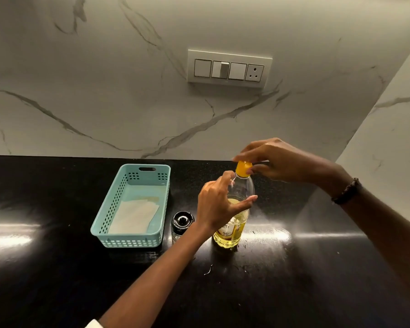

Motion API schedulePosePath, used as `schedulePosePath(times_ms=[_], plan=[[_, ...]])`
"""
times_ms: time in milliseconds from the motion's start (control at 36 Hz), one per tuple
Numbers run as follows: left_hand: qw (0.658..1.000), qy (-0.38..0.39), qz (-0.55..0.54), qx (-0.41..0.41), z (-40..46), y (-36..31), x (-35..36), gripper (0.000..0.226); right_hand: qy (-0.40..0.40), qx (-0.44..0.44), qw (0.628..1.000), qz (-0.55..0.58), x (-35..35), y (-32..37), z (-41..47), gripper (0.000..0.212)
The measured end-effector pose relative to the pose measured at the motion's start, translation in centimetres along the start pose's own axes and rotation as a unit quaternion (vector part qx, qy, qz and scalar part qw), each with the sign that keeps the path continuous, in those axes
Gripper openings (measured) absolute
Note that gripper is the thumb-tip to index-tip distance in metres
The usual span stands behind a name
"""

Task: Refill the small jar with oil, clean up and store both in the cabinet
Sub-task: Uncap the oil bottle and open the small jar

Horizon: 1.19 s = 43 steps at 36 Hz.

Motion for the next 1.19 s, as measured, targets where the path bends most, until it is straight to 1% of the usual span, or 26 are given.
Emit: schedulePosePath(times_ms=[83, 167, 333, 417, 472, 528, 583, 611, 667, 694, 722, 750, 778, 806, 833, 861, 889, 972, 1028, 1111, 1194], plan=[[1.0, 0.001, 0.001, 0.002, -0.1, -0.1, 0.0, 0.07, 0.007, 0.025, 0.999, -0.019, -0.2, 0.1, 0.3, 0.041], [1.0, 0.007, -0.001, 0.001, -0.1, -0.1, -0.1, 0.071, 0.017, 0.028, 0.998, -0.048, 0.0, 0.4, 0.6, 0.035], [1.0, 0.01, 0.001, -0.009, -0.3, -0.4, -0.4, 0.075, 0.038, 0.013, 0.999, 0.001, -0.7, 0.2, 0.4, 0.034], [1.0, 0.026, 0.001, -0.014, -0.3, -0.6, -0.6, 0.087, -0.014, 0.02, 0.999, 0.035, -1.3, -0.1, -0.3, 0.034], [0.998, 0.051, -0.012, -0.033, -0.4, -0.7, -0.8, 0.096, -0.083, 0.036, 0.992, 0.083, -1.7, 0.1, -1.6, 0.036], [0.994, 0.044, -0.071, -0.067, -0.7, -0.8, -1.2, 0.098, -0.163, 0.071, 0.973, 0.147, -1.6, 0.7, -3.7, 0.04], [0.982, -0.002, -0.167, -0.091, -1.7, -1.4, -2.3, 0.087, -0.232, 0.115, 0.943, 0.211, 0.0, 1.5, -6.4, 0.044], [0.973, -0.031, -0.21, -0.092, -2.4, -1.9, -3.0, 0.076, -0.257, 0.135, 0.924, 0.248, 1.3, 1.9, -7.6, 0.043], [0.958, -0.069, -0.259, -0.099, -4.9, -2.7, -3.8, 0.048, -0.29, 0.179, 0.883, 0.323, 4.9, 2.6, -10.0, 0.038], [0.951, -0.061, -0.279, -0.12, -6.4, -3.0, -3.7, 0.034, -0.29, 0.21, 0.868, 0.344, 7.2, 2.9, -11.1, 0.036], [0.94, -0.034, -0.303, -0.153, -7.9, -3.0, -3.4, 0.023, -0.283, 0.242, 0.86, 0.348, 9.5, 3.3, -11.9, 0.034], [0.924, 0.002, -0.33, -0.193, -9.5, -2.9, -2.7, 0.015, -0.272, 0.271, 0.859, 0.339, 11.8, 3.8, -12.7, 0.031], [0.9, 0.037, -0.362, -0.239, -11.0, -2.5, -1.9, 0.01, -0.262, 0.296, 0.859, 0.325, 14.1, 4.3, -13.4, 0.028], [0.872, 0.063, -0.39, -0.287, -12.3, -1.9, -1.0, 0.009, -0.256, 0.316, 0.858, 0.314, 16.1, 4.8, -13.9, 0.025], [0.847, 0.085, -0.408, -0.332, -13.5, -1.2, 0.1, 0.014, -0.253, 0.335, 0.853, 0.31, 17.9, 5.2, -14.5, 0.023], [0.828, 0.105, -0.412, -0.366, -14.6, -0.5, 1.1, 0.019, -0.253, 0.353, 0.847, 0.307, 19.6, 5.6, -15.1, 0.023], [0.819, 0.125, -0.405, -0.388, -15.3, 0.1, 1.9, 0.023, -0.252, 0.365, 0.843, 0.305, 20.9, 5.8, -15.5, 0.023], [0.809, 0.181, -0.368, -0.422, -17.2, 1.1, 3.6, 0.027, -0.239, 0.39, 0.831, 0.318, 24.0, 6.4, -16.5, 0.02], [0.803, 0.202, -0.358, -0.431, -17.7, 1.2, 4.1, 0.027, -0.227, 0.388, 0.835, 0.319, 25.2, 6.6, -16.7, 0.018], [0.792, 0.211, -0.361, -0.445, -18.2, 0.9, 4.4, 0.027, -0.208, 0.386, 0.844, 0.308, 26.2, 6.8, -16.8, 0.017], [0.791, 0.208, -0.361, -0.447, -18.4, 0.8, 4.3, 0.026, -0.201, 0.393, 0.849, 0.29, 26.7, 6.9, -16.9, 0.019]])
Point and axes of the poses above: each hand's wrist, its own z-axis towards the middle knuckle, its own x-axis out of the palm, y = z × x, the point moved 3 cm from there along z, towards the middle knuckle, and after that the axes turned 5 degrees about -z, right-handed, at the moved point
